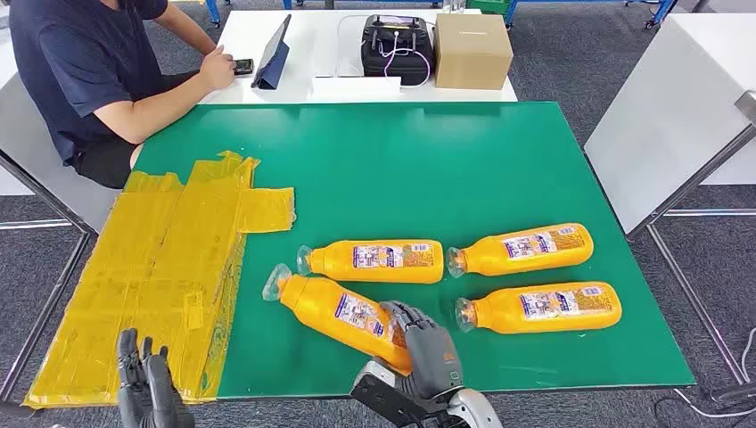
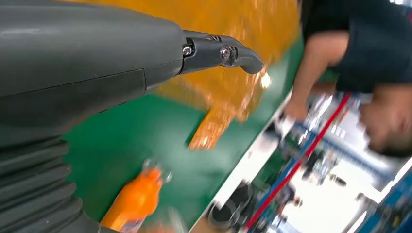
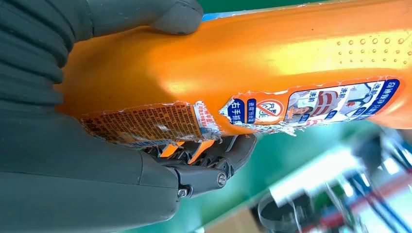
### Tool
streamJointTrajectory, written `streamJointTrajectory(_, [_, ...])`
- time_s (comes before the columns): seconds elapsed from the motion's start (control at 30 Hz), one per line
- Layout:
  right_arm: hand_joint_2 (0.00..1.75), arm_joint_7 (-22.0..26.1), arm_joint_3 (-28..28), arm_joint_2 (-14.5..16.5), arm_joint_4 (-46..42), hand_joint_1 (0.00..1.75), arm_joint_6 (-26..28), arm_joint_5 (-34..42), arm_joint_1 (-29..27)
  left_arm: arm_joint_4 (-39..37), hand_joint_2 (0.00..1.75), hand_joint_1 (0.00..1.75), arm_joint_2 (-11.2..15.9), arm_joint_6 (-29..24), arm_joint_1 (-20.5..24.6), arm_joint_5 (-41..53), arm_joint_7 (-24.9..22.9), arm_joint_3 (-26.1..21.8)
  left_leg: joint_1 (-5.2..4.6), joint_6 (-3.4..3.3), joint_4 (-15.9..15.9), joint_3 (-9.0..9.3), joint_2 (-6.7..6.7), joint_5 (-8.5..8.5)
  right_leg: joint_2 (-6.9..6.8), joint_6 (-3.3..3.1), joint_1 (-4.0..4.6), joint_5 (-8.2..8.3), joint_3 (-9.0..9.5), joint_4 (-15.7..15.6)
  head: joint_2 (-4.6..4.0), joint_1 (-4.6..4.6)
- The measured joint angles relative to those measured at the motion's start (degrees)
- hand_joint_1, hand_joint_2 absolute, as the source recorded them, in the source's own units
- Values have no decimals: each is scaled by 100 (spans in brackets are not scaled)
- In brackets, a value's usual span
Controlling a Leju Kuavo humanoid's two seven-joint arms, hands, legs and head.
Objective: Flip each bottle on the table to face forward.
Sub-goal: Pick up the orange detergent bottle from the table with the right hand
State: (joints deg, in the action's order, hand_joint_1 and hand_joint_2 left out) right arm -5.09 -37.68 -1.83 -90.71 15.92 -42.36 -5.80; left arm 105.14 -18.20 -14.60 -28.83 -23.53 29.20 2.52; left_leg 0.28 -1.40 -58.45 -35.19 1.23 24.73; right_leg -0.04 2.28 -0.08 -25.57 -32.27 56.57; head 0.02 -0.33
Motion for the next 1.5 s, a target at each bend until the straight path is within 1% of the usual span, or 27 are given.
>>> streamJointTrajectory(0.1, [175,148,48,61,-217,175,159,97,-85,48,175,0,-32,37,-50,-24,-4,-62,0,0,0,0,0,0,0,-1,0,-1,-3,0,0,1])
streamJointTrajectory(0.17, [175,336,94,117,-416,175,318,189,-170,62,175,0,-61,280,-78,-10,-102,-92,-1,0,0,0,0,0,0,-1,-1,-1,-22,0,0,1])
streamJointTrajectory(0.2, [175,429,111,141,-502,175,379,233,-206,57,175,0,-73,529,-84,-3,-187,-100,-2,0,0,0,1,1,0,-1,-2,-2,-35,0,0,1])
streamJointTrajectory(0.3, [175,641,129,180,-709,175,447,362,-265,-22,175,0,-105,1724,-86,-48,-447,-113,-6,-2,0,-1,0,5,0,0,-7,-3,-57,-1,0,1])
streamJointTrajectory(0.37, [175,703,129,174,-790,175,420,444,-296,-128,175,0,-123,2478,-87,-96,-507,-116,-8,-3,0,-1,-1,5,0,2,-10,-1,-55,-1,0,1])
streamJointTrajectory(0.43, [175,775,124,145,-847,175,346,549,-334,-242,175,0,-129,3122,-95,-91,-490,-117,-10,-4,0,-3,-1,4,0,4,-12,0,-35,-1,0,1])
streamJointTrajectory(0.53, [175,959,106,114,-876,175,155,674,-349,-367,175,0,-128,3822,-98,-31,-432,-98,-11,-6,-1,-5,-2,2,0,6,-13,3,-5,0,0,1])
streamJointTrajectory(0.63, [175,1090,40,115,-870,175,-92,689,-330,-435,175,0,-93,4246,-80,13,-349,18,-10,-5,0,-5,-1,3,0,5,-11,2,-5,0,0,0])
streamJointTrajectory(0.73, [175,1179,-84,119,-844,175,-315,596,-277,-483,175,0,-22,4324,-45,126,-254,181,-7,-4,0,-5,-1,3,0,3,-8,0,-5,0,0,0])
streamJointTrajectory(0.9, [175,1289,-396,130,-768,175,-540,214,-161,-546,175,0,79,4159,20,187,-196,395,-6,-4,0,-4,-1,3,0,2,-8,0,-3,0,0,1])
streamJointTrajectory(1.1, [175,1386,-774,165,-631,175,-844,-200,81,-579,175,0,136,4093,79,214,-178,471,-8,-5,0,-4,-1,2,0,3,-10,1,-2,0,0,2])
streamJointTrajectory(1.27, [175,1340,-982,302,-417,175,-1230,-330,394,-605,175,0,175,4041,140,251,-196,550,-7,-5,0,1,0,2,0,3,-9,1,-3,0,0,2])
streamJointTrajectory(1.3, [175,1297,-1012,313,-400,175,-1274,-358,424,-604,175,14,187,4032,142,246,-202,566,-7,-5,0,1,0,2,0,3,-9,1,-3,0,0,2])
streamJointTrajectory(1.4, [175,1224,-1085,318,-359,175,-1345,-382,479,-606,175,145,224,4027,148,185,-201,607,-7,-5,0,0,-3,2,1,3,-9,1,-3,0,0,2])
streamJointTrajectory(1.43, [175,1230,-1104,320,-331,175,-1360,-364,501,-606,175,175,235,4029,152,154,-190,616,-7,-5,0,0,-5,2,1,3,-9,1,-3,0,0,1])
streamJointTrajectory(1.5, [175,1257,-1126,335,-255,175,-1391,-319,543,-607,175,175,256,4038,160,93,-161,635,-7,-5,0,0,-3,2,1,2,-9,0,-4,0,0,2])
